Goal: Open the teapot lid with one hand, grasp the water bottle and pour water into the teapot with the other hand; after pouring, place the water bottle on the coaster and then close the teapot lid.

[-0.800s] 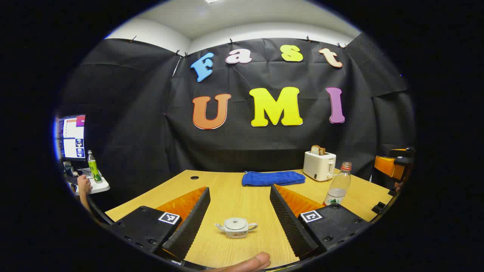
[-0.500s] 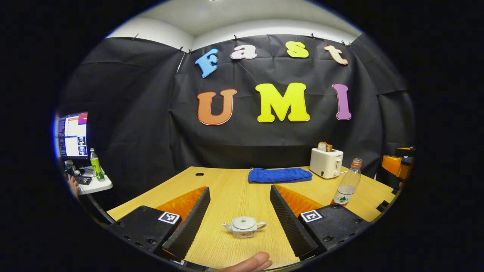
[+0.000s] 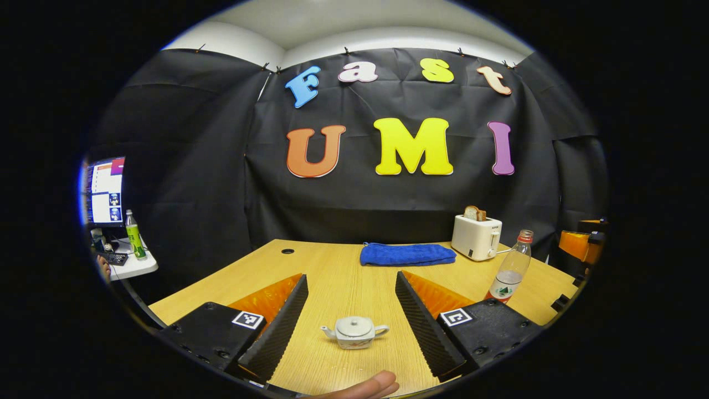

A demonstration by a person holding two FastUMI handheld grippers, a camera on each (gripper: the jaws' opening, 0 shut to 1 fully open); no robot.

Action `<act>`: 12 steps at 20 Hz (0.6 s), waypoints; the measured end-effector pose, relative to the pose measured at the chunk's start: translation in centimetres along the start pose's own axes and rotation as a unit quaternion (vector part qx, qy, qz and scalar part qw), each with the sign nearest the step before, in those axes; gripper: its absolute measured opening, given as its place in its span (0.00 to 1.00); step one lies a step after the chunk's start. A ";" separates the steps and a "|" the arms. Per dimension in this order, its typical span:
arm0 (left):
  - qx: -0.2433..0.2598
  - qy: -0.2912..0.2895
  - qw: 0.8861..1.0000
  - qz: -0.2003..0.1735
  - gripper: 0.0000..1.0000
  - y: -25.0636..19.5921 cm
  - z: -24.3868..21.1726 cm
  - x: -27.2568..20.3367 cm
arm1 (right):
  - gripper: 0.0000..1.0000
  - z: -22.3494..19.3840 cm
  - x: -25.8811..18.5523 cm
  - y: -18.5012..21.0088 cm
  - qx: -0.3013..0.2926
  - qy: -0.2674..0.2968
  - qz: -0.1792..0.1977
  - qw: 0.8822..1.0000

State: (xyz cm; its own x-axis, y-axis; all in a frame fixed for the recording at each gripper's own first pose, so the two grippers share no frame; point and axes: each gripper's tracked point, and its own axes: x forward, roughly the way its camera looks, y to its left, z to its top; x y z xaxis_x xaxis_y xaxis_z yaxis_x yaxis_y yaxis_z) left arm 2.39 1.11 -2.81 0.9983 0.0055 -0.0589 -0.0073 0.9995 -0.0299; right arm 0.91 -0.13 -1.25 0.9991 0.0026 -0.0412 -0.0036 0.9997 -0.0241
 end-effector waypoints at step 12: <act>-0.033 0.052 0.998 -0.020 0.96 -0.4 -8.0 6.5 | 0.95 -1.4 1.0 0.9 -0.018 0.015 -0.005 1.000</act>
State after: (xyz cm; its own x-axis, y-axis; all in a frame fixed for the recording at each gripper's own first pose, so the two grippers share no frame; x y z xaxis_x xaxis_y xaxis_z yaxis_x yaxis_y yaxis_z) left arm 8.42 0.46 -11.20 0.9863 -0.0417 -0.1593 0.0261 0.9947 -0.0990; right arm 1.81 0.71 -2.72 0.9974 -0.0095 -0.0709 0.0051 0.9981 -0.0613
